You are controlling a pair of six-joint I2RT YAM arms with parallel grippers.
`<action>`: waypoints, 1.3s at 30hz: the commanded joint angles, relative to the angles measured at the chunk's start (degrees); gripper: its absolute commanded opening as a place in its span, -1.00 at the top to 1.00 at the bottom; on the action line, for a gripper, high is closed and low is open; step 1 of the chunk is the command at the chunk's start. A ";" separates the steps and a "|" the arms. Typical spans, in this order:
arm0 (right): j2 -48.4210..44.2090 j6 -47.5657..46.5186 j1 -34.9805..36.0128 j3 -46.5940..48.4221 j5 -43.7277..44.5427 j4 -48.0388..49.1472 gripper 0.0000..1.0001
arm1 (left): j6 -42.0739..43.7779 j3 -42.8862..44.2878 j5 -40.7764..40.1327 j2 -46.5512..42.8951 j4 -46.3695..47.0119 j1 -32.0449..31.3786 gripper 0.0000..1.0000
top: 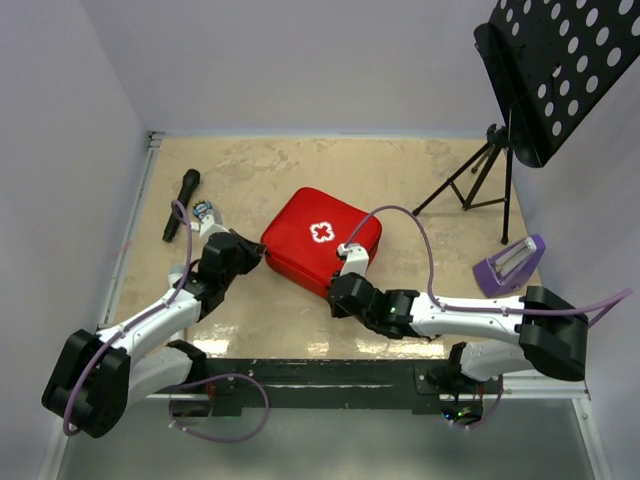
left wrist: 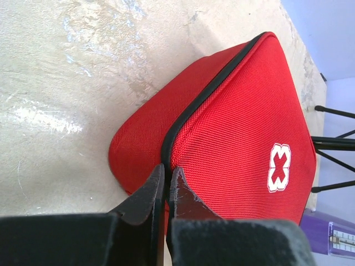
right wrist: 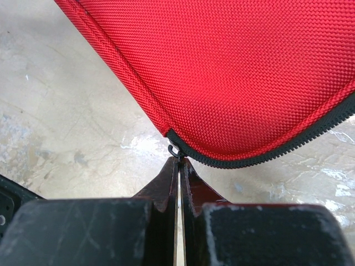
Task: Organize the medicine kit
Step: Zip the medicine box at the center of the board.
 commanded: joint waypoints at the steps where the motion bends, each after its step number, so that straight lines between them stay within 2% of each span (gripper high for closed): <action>1: -1.37 -0.09 0.31 2.98 3.82 -5.30 1.00 | 5.00 3.25 -3.10 1.06 -4.37 1.26 1.00; 11: -3.83 1.14 0.31 4.21 5.85 -13.13 1.00 | 8.43 4.31 -0.74 3.08 -4.56 7.06 1.00; 17: -2.51 7.89 0.31 4.92 7.78 -18.39 1.00 | 9.84 4.84 1.11 5.19 -3.15 10.31 1.00; 23: -4.27 10.63 0.31 4.83 6.82 -22.09 1.00 | 10.98 7.64 2.87 7.56 -2.09 13.04 1.00; 33: -3.14 9.05 0.31 4.12 4.44 -20.51 1.00 | 14.06 15.73 9.28 15.73 -0.25 16.99 1.00; 38: -0.76 7.91 0.22 4.91 5.41 -18.67 1.00 | 15.64 17.05 10.78 15.74 -1.21 17.25 1.00; 39: -0.23 7.82 0.13 5.09 5.41 -18.40 1.00 | 15.99 17.40 11.13 15.30 -1.74 17.34 0.78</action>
